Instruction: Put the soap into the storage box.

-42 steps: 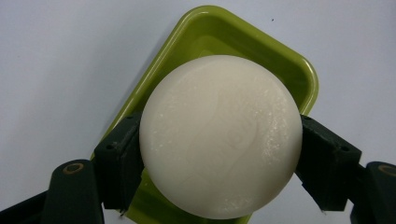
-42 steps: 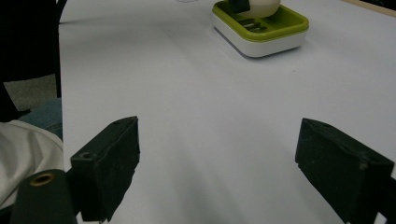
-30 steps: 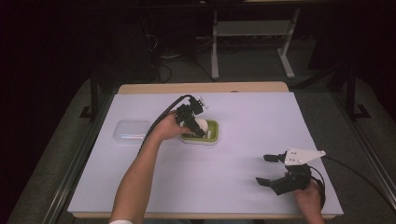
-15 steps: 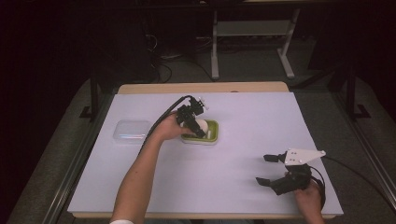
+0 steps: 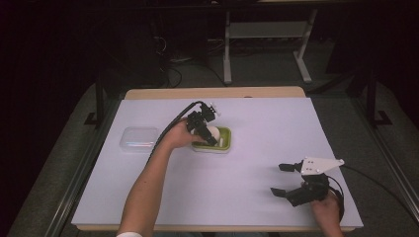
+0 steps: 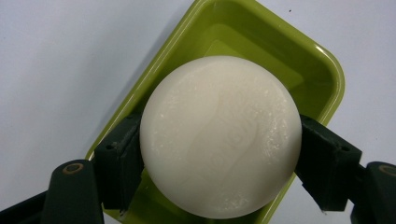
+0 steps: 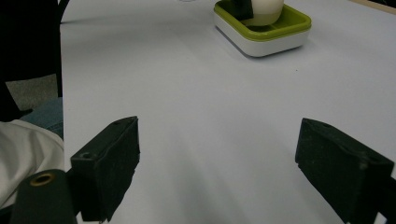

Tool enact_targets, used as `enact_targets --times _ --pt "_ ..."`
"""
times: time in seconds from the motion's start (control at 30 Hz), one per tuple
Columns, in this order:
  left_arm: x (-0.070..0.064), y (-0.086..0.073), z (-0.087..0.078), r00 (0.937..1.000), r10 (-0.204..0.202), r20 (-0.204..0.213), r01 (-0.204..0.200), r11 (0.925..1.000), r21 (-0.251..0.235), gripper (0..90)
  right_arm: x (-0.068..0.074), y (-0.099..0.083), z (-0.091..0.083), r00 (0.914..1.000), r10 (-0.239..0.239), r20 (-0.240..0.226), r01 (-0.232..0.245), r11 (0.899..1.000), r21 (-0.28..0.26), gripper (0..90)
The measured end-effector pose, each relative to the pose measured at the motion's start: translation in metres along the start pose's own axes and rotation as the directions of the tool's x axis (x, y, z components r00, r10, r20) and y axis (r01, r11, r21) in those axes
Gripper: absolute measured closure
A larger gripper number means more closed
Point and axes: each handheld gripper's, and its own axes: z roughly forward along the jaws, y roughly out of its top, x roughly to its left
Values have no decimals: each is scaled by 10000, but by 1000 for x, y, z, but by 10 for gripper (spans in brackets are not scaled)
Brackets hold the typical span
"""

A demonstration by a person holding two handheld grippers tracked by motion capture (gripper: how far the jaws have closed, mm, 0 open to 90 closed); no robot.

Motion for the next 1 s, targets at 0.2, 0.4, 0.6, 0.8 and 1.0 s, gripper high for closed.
enact_targets --times 0.2,0.4,0.6,0.8,1.0 --pt "0 0 1 10000 49 -46 -49 10000 48 248 0 0 1 10000 -22 -6 22 10000 9 130" --pt "1 0 1 9999 17 -159 -15 9999 168 247 0 0 1 10000 -33 2 33 10000 34 130" --pt "0 0 0 9997 -13 -235 16 9999 126 248 0 1 2 10000 -46 -29 46 10000 68 130" --pt "-2 -1 -8 9994 -19 -354 15 9999 -127 258 1 1 3 10000 -9 -45 10 10000 86 130" --pt "-6 -4 -17 9994 102 -345 -118 9989 -444 257 1 1 3 10000 -57 -15 57 9999 93 130"
